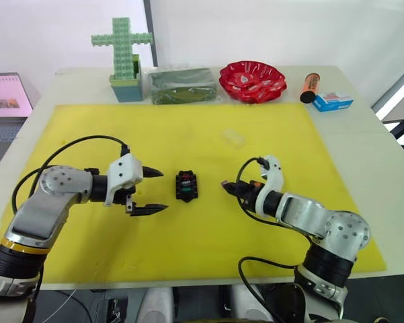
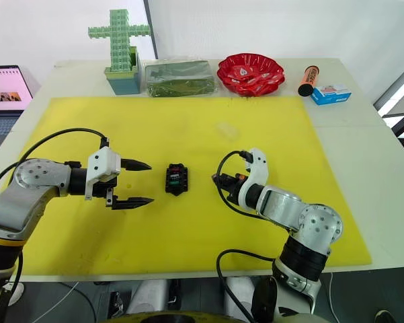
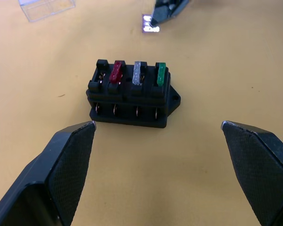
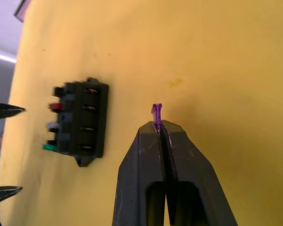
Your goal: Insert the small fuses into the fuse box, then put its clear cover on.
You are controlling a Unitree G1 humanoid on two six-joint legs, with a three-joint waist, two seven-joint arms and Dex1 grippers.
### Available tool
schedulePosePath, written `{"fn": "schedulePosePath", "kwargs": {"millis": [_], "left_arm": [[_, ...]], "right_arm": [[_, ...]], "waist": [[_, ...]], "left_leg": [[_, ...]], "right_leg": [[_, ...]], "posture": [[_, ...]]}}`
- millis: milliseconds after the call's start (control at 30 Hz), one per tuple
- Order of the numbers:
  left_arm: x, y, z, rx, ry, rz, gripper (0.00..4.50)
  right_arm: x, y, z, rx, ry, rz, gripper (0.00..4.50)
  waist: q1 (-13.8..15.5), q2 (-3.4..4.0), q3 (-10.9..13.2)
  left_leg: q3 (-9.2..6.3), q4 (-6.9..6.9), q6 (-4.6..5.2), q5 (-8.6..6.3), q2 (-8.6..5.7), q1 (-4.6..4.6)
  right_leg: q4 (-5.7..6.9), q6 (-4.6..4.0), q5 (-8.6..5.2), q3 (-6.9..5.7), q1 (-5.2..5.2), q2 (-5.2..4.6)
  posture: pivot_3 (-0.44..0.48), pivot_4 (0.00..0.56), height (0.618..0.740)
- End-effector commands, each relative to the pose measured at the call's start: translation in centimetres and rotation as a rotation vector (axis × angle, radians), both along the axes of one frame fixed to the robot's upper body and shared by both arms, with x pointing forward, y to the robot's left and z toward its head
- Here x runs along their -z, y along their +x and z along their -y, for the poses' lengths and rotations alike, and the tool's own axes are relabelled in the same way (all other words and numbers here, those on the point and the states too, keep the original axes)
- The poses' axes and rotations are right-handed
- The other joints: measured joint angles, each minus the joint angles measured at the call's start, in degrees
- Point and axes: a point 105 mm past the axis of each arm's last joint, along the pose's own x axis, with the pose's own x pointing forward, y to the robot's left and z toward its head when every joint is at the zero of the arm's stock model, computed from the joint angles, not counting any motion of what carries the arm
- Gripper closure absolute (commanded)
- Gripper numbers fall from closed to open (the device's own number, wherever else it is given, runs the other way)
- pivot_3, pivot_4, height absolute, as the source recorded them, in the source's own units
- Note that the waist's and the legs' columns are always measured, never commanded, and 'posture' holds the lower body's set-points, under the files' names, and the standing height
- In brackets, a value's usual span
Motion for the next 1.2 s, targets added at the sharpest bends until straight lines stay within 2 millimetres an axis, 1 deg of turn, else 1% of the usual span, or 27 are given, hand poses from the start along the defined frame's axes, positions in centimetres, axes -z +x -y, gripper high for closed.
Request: {"fn": "schedulePosePath", "kwargs": {"millis": [33,133,267,367,400,500,633,667,733,767,867,967,1033,1133,1200], "left_arm": [[-0.9,0.1,-0.1,0.013,0.010,0.049,0.00],[-0.8,0.3,-0.2,0.009,0.012,0.051,0.00],[-0.7,0.4,-0.3,0.006,0.013,0.056,0.00],[-0.7,0.5,-0.2,0.006,0.012,0.058,0.00],[-0.7,0.5,-0.2,0.005,0.010,0.059,0.00],[-0.7,0.6,-0.2,0.001,0.008,0.063,0.00],[-0.6,0.7,-0.2,-0.004,0.008,0.065,0.00],[-0.5,0.7,-0.2,-0.005,0.008,0.066,0.00],[-0.5,0.7,-0.2,-0.007,0.007,0.065,0.00],[-0.5,0.7,-0.2,-0.008,0.007,0.065,0.00],[-0.6,0.7,-0.3,-0.008,0.007,0.066,0.00],[-0.6,0.6,-0.2,-0.005,0.003,0.066,0.00],[-0.7,0.5,-0.2,0.013,0.004,0.063,0.00],[-0.9,0.4,0.1,0.038,0.001,0.069,0.00],[-1.1,0.4,0.3,0.052,-0.006,0.070,0.00]], "right_arm": [[-0.5,-0.7,-0.5,-0.007,0.021,0.008,4.50],[-0.5,-1.1,-0.5,-0.004,0.036,-0.028,4.50],[-1.0,-1.8,-0.6,-0.042,0.032,-0.081,4.50],[-1.4,-2.2,-0.8,-0.067,0.025,-0.093,3.82],[-1.5,-2.2,-0.8,-0.076,0.020,-0.086,3.52],[-1.8,-2.4,-0.7,-0.115,-0.010,-0.063,2.43],[-1.9,-2.5,-0.1,-0.164,-0.046,-0.046,1.08],[-2.1,-2.7,0.0,-0.212,-0.063,-0.035,0.68],[-2.6,-3.1,0.1,-0.304,-0.087,-0.012,0.03],[-2.9,-3.3,0.2,-0.343,-0.094,-0.001,0.03],[-5.2,-3.4,0.5,-0.484,-0.148,0.083,0.03],[-6.4,-3.3,1.0,-0.592,-0.208,0.130,0.03],[-7.5,-2.7,1.5,-0.652,-0.245,0.154,0.03],[-7.7,-2.0,2.0,-0.713,-0.290,0.144,0.03],[-7.6,-2.2,1.9,-0.779,-0.290,0.131,0.03]], "waist": [[-0.06,0.00,0.00],[-0.07,0.00,0.00],[-0.11,0.00,0.00],[-0.20,-0.01,0.00],[-0.19,-0.02,0.00],[-0.07,-0.02,0.00],[0.17,-0.03,0.00],[0.18,-0.03,0.00],[0.23,-0.04,0.00],[0.23,-0.04,0.01],[0.22,-0.04,0.01],[0.22,-0.04,0.01],[0.22,-0.04,0.01],[0.32,-0.04,0.01],[0.38,-0.05,0.01]], "left_leg": [[-0.01,0.00,0.00,0.00,0.00,0.00],[-0.01,-0.04,0.00,0.00,0.01,0.00],[0.01,-0.01,0.01,0.00,0.01,0.00],[0.01,-0.02,0.01,0.00,0.01,0.00],[0.01,-0.02,0.01,-0.01,0.02,0.00],[0.02,-0.02,0.01,-0.01,0.02,-0.01],[0.02,0.02,0.01,-0.01,0.03,-0.01],[0.03,0.02,0.01,-0.01,0.03,-0.01],[0.02,0.03,0.01,-0.01,0.03,-0.01],[0.02,0.04,0.02,-0.01,0.04,-0.01],[0.02,0.04,0.02,-0.01,0.07,-0.02],[0.02,0.03,0.03,-0.01,0.11,-0.02],[0.03,0.02,0.04,-0.03,0.15,-0.02],[0.11,0.04,0.05,-0.03,0.15,-0.03],[0.09,0.05,0.05,-0.03,0.16,-0.04]], "right_leg": [[0.00,0.00,0.00,0.00,-0.01,0.01],[-0.03,0.00,0.00,0.00,-0.01,0.01],[-0.05,0.00,0.00,0.03,0.01,-0.01],[-0.06,0.00,-0.01,0.06,0.00,0.01],[-0.06,0.00,-0.01,0.06,0.00,0.03],[-0.06,0.00,-0.01,0.07,0.00,0.04],[-0.07,0.00,-0.01,0.09,0.01,0.02],[-0.07,0.00,-0.01,0.09,0.02,0.01],[-0.08,0.00,-0.01,0.09,0.02,0.01],[-0.08,0.00,-0.01,0.09,0.03,0.01],[-0.09,-0.01,-0.01,0.10,0.01,0.01],[-0.09,-0.01,-0.01,0.11,-0.02,0.05],[-0.12,-0.02,-0.01,0.10,-0.02,0.08],[-0.13,-0.03,-0.02,0.12,-0.03,0.06],[-0.14,-0.17,-0.09,0.10,-0.03,0.06]], "posture": [[0.000,0.150,0.740],[0.000,0.150,0.740],[0.000,0.150,0.740],[0.000,0.150,0.740],[0.000,0.150,0.740],[0.000,0.150,0.740],[0.000,0.150,0.740],[0.000,0.150,0.740],[0.000,0.150,0.740],[0.000,0.150,0.740],[0.000,0.150,0.740],[0.000,0.150,0.740],[0.000,0.150,0.740],[0.000,0.150,0.740],[0.000,0.150,0.740]]}}
